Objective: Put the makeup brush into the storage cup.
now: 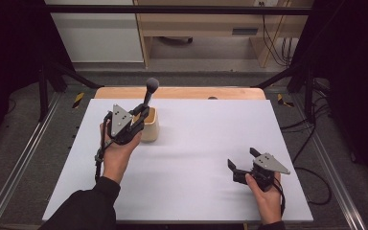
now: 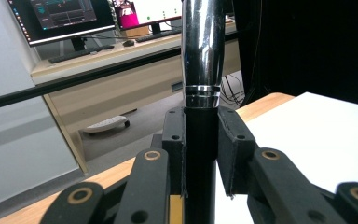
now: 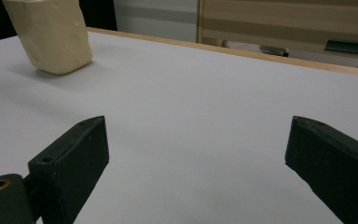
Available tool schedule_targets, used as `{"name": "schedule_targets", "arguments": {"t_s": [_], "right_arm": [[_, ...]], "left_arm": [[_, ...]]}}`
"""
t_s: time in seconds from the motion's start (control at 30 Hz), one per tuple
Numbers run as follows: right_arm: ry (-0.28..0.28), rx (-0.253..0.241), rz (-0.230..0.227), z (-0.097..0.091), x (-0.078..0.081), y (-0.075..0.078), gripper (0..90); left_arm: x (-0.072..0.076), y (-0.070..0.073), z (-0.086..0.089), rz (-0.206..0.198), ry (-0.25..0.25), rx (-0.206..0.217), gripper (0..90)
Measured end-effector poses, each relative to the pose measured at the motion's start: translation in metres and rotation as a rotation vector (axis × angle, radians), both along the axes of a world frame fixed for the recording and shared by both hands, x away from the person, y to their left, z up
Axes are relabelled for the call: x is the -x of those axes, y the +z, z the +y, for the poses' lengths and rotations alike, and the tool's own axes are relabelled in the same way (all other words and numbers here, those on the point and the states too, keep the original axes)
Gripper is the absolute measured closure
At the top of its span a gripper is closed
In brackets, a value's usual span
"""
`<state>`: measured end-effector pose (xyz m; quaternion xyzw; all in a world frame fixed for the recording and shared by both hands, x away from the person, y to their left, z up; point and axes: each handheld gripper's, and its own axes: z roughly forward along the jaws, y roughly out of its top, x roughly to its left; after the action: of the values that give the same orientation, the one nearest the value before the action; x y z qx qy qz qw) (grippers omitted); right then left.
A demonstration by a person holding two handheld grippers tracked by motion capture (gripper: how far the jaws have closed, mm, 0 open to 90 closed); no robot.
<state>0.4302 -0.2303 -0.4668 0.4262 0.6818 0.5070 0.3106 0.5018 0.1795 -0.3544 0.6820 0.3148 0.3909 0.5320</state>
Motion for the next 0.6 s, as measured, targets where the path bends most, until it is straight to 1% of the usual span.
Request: {"name": "schedule_targets", "arguments": {"t_s": [0.2,0.33,0.37,0.4,0.6], "right_arm": [[0.0,-0.001,-0.004,-0.0008,0.0,-0.0002,6.5],[0.001,-0.009,-0.003,-0.0013,0.0004,0.0002,6.5],[-0.001,-0.011,-0.002,-0.0012,0.0006,0.0003,6.5],[0.001,-0.006,-0.009,-0.0019,0.0003,0.0002,6.5],[-0.005,-0.01,-0.015,-0.0031,0.001,0.0009,6.5]], "left_arm": [[-0.0024,-0.0012,0.0014,0.006,0.013,0.028,74.5],[-0.0044,-0.002,0.0026,0.005,0.024,0.036,74.5],[-0.0056,-0.0019,0.003,-0.007,0.025,0.037,74.4],[-0.006,-0.0021,0.0034,-0.007,0.027,0.037,74.5],[-0.0083,-0.0022,0.0046,-0.008,0.036,0.038,74.4]]}}
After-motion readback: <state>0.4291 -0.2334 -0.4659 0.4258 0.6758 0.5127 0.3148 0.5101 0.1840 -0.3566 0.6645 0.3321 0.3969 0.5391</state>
